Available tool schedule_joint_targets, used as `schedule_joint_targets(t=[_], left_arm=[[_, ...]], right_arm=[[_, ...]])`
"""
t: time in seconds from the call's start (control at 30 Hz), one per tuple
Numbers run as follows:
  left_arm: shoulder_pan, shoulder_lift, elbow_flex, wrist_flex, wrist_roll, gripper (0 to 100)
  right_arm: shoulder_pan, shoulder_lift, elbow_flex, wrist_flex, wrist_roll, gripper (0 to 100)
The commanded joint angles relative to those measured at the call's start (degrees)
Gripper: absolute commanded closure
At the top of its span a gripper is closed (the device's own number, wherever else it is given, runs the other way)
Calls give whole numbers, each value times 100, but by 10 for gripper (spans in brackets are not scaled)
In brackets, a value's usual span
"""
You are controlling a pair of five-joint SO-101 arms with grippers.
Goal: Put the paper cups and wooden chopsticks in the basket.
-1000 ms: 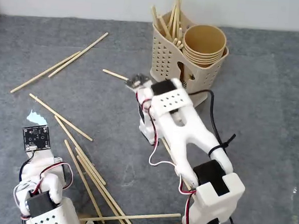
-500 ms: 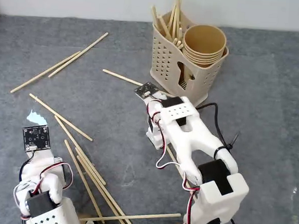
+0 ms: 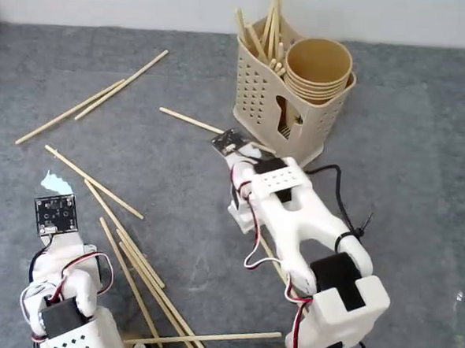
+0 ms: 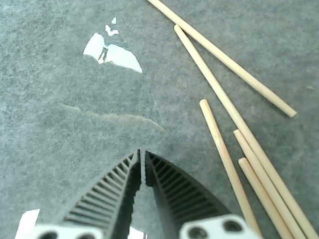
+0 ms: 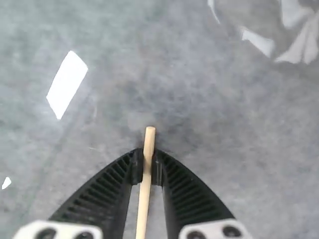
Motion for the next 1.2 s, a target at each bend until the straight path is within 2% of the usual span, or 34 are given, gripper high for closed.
schedule_joint_targets(t=[0.0,0.17,0.37,0.63,0.8,1.17], left_arm=[[26,-97,-48,18,-18,986],[26,-97,-48,18,-18,986],[26,-97,-48,18,-18,986],[26,-97,-48,18,-18,986],[26,-97,-48,18,-18,986],[26,-97,-48,18,-18,986]], right_arm=[[-303,-356,-167,-75,53,991],[-541,-919,-923,312,18,991],[-734,-1305,-2664,1033,0,991],[-725,-1297,-5011,971,-273,991],[-708,-1297,-5776,110,-264,991],[-136,-1297,-5846,-2677,-229,991]])
